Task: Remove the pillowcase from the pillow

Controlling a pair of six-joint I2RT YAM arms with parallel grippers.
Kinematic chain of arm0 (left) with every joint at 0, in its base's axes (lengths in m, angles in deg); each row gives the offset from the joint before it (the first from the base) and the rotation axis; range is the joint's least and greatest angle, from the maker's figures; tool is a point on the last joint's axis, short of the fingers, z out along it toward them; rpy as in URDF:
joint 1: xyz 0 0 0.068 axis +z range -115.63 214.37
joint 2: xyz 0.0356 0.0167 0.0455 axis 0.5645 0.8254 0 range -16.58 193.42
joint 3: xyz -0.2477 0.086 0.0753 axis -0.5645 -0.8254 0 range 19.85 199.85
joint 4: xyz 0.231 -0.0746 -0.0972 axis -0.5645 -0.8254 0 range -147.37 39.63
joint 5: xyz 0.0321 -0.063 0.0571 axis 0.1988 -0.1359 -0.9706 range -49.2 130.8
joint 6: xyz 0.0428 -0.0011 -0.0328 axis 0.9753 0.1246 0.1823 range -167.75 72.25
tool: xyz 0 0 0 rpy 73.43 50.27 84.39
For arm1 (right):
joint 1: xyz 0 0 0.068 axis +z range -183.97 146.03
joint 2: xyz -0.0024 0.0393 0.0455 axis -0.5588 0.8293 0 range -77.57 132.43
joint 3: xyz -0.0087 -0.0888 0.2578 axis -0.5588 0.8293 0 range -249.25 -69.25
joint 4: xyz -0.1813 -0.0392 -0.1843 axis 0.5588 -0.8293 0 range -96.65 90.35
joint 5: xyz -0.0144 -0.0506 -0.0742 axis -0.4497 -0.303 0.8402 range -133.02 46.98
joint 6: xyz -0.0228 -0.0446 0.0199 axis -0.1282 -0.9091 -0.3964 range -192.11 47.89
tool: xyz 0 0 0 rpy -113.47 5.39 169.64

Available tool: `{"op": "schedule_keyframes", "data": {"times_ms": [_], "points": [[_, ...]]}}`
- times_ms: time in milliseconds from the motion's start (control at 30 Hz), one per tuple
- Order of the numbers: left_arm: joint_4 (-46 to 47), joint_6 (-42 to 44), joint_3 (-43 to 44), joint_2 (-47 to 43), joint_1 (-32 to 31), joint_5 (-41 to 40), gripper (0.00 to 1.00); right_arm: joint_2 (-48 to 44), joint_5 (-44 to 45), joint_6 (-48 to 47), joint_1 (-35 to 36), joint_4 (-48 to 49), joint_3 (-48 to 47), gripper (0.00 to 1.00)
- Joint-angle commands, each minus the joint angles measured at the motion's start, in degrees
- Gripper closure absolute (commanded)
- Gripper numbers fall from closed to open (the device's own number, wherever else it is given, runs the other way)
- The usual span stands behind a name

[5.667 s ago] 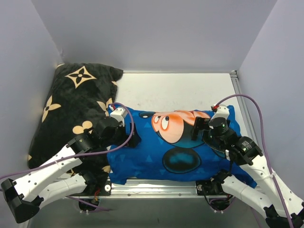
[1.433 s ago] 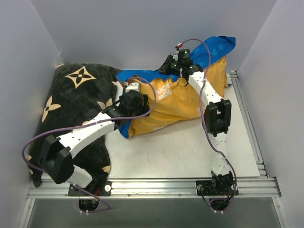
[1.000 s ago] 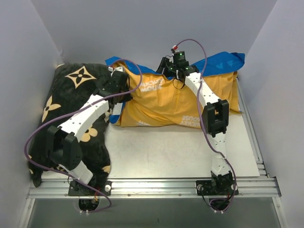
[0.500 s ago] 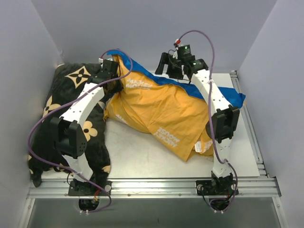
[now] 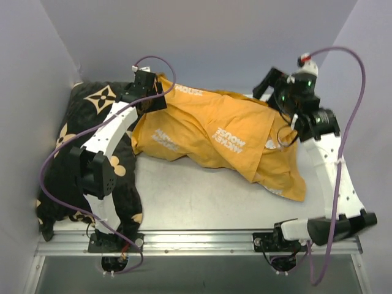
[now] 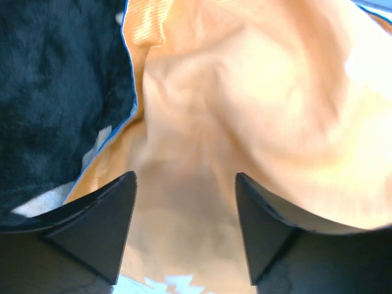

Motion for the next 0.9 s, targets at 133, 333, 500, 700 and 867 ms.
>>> {"op": "schedule_keyframes", "data": {"times_ms": [133,333,500,700,867], "points": [[1.19,10.62,4.69,-7.76,-12.81,-6.49,0.16,-16.44,5.01,2.08,-3.72,-0.04,33.89,0.07],[6.80,7.83,0.21,-8.75,-27.41,-8.19,0.14,-23.86,3.45,3.22,-7.23,2.07,45.63,0.05],[10.15,6.86,3.27,-3.30,-34.99,-8.28,0.13,-26.05,2.83,5.32,-10.39,2.07,49.84,0.17],[13.22,8.96,10.65,4.96,-38.43,-4.69,0.12,-25.53,0.63,5.85,-13.20,4.70,53.11,0.47],[16.30,11.33,15.14,11.20,-40.62,-2.57,0.10,-25.62,-1.81,7.44,-16.98,7.69,57.06,0.89]]}}
